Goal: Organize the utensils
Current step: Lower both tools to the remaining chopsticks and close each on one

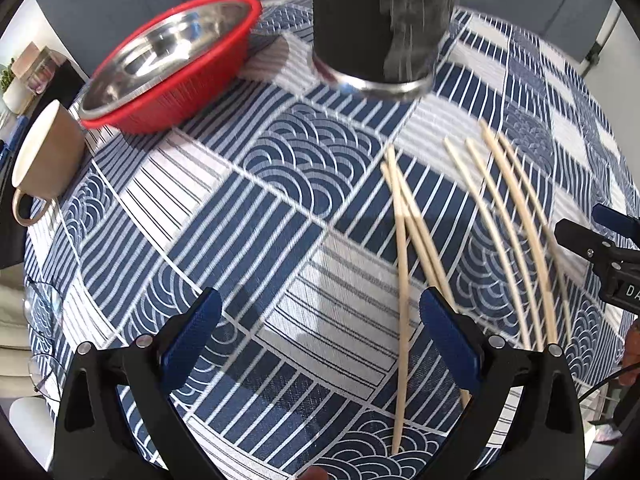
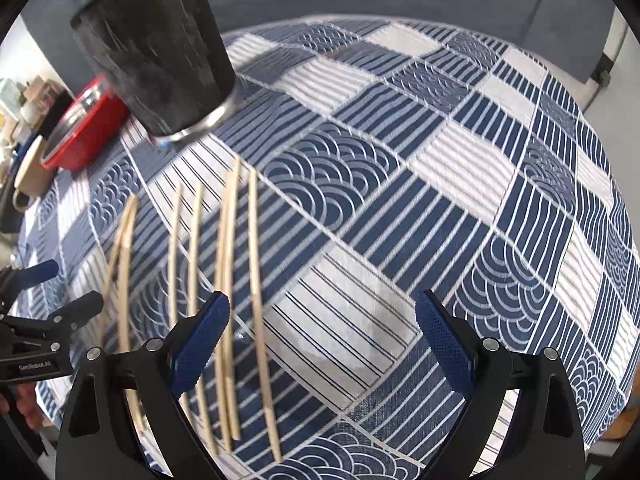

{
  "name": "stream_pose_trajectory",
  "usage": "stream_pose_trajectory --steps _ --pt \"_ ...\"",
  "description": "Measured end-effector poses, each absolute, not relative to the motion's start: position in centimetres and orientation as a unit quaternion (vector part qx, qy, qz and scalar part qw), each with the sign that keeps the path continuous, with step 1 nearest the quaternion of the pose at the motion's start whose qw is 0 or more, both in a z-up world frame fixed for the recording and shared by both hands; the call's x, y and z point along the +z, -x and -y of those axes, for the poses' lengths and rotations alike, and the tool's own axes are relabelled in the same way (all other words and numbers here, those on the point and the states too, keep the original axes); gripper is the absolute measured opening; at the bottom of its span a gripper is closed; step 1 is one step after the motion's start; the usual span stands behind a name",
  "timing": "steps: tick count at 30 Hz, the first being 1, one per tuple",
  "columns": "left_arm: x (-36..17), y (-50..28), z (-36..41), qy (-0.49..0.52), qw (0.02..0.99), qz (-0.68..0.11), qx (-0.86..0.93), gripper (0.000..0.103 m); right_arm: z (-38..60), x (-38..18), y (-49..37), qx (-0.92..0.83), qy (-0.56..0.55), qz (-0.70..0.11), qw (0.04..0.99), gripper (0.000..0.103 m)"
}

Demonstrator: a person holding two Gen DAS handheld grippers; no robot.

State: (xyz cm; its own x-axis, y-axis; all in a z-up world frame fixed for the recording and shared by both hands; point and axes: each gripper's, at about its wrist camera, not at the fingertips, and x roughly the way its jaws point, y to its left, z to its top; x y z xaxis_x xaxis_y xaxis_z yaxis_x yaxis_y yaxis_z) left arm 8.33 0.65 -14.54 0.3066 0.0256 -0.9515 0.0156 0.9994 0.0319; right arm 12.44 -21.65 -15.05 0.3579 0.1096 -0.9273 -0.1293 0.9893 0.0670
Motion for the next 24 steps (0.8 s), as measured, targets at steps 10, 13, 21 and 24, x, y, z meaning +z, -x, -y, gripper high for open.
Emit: stream_pose_trajectory --steps 10,13,21,24 --pt "-15.6 -8.3 -0.7 -0.018 0.807 -0.591 -0.003 0.098 21.9 -16.7 -11.6 0.068 0.04 -0.554 0.828 0.091" --pt "-15.6 -8.3 -0.8 -0.017 0.808 -0.589 -0.003 0.098 22.1 -16.9 -11.5 0.064 0.037 -0.554 0.829 0.091" --pt "-15.6 -8.3 -0.7 -0.018 0.808 -0.589 -0.002 0.099 21.8 -17.1 -11.6 0.063 0.038 -0.552 0.83 0.094" --pt "-15.6 -8.5 -0.5 -0.018 0.807 -0.59 -0.001 0.099 21.9 -17.2 -11.8 0.062 0.037 -0.552 0.831 0.095"
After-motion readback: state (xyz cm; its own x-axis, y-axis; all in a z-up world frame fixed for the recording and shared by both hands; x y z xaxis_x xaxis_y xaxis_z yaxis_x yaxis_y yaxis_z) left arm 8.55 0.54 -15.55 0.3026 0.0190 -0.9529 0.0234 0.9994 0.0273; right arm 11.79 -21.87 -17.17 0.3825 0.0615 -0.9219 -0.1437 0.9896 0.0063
